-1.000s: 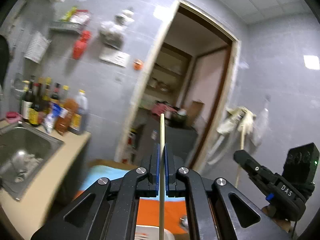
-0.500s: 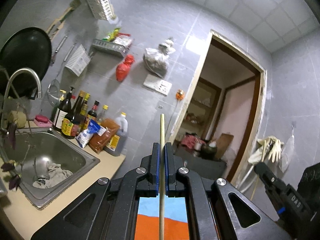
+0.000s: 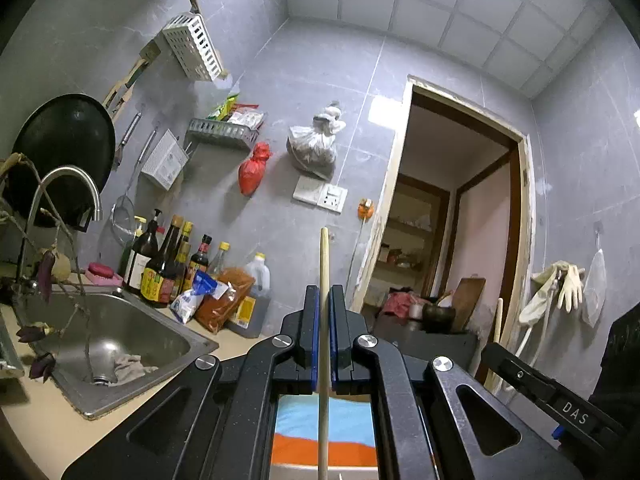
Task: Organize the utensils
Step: 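Lift both chopsticks and carry them over the white basket, then open both grippers to drop the chopsticks into the basket, then move both tools back to the remaining utensils, then grasp a silver spoon with the left gripper while the right gripper grasps a chopstick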
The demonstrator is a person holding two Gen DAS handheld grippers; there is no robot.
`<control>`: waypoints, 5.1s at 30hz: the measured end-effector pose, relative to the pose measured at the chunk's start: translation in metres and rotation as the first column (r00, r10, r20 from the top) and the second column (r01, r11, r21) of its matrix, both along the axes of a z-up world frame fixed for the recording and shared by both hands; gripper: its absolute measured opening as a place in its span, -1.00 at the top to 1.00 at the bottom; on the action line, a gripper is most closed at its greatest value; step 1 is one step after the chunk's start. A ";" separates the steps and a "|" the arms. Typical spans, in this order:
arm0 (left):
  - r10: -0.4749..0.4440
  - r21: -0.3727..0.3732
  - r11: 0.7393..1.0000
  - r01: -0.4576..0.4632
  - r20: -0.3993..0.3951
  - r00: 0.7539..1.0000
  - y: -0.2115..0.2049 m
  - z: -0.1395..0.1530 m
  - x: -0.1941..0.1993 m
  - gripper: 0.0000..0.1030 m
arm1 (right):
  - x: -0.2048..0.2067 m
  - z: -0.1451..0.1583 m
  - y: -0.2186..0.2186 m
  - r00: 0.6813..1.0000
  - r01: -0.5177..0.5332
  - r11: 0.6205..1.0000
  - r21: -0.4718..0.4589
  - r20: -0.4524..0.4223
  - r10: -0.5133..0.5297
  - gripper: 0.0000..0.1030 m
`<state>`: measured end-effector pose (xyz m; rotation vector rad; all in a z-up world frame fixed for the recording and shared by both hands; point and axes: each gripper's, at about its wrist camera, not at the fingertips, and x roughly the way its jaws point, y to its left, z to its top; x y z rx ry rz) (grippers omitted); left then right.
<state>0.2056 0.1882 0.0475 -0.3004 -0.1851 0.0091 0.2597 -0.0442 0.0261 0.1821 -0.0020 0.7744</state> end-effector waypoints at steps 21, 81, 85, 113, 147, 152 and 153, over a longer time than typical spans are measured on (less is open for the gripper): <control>-0.241 -0.044 0.970 0.238 -0.291 0.926 -0.026 -0.013 -0.012 0.24 | -0.030 0.000 -0.039 0.993 0.006 0.995 -0.101 -0.119 -0.018 0.17; -0.328 0.020 0.865 0.502 -0.734 0.595 -0.262 -0.090 0.103 -0.36 | -0.003 -0.079 -0.255 0.811 0.202 0.863 -0.463 -0.415 -0.412 -0.01; -0.341 -0.007 0.856 0.517 -0.760 0.554 -0.262 -0.096 0.125 -0.01 | 0.015 -0.086 -0.250 0.797 0.153 0.864 -0.480 -0.456 -0.395 0.14; -0.486 -0.219 0.804 0.552 -0.777 0.400 -0.239 -0.116 0.177 0.96 | 0.056 -0.108 -0.240 0.728 0.050 0.848 -0.528 -0.562 -0.393 0.92; -0.453 -0.158 0.820 0.550 -0.767 0.454 -0.238 -0.110 0.166 0.98 | 0.069 -0.100 -0.220 0.714 -0.010 0.834 -0.551 -0.588 -0.380 0.86; -0.453 -0.158 0.820 0.551 -0.767 0.455 -0.238 -0.109 0.166 0.98 | 0.075 -0.101 -0.214 0.705 -0.040 0.822 -0.568 -0.599 -0.380 0.86; -0.454 -0.158 0.819 0.551 -0.767 0.454 -0.238 -0.109 0.166 0.98 | 0.075 -0.101 -0.212 0.706 -0.048 0.817 -0.574 -0.599 -0.379 0.86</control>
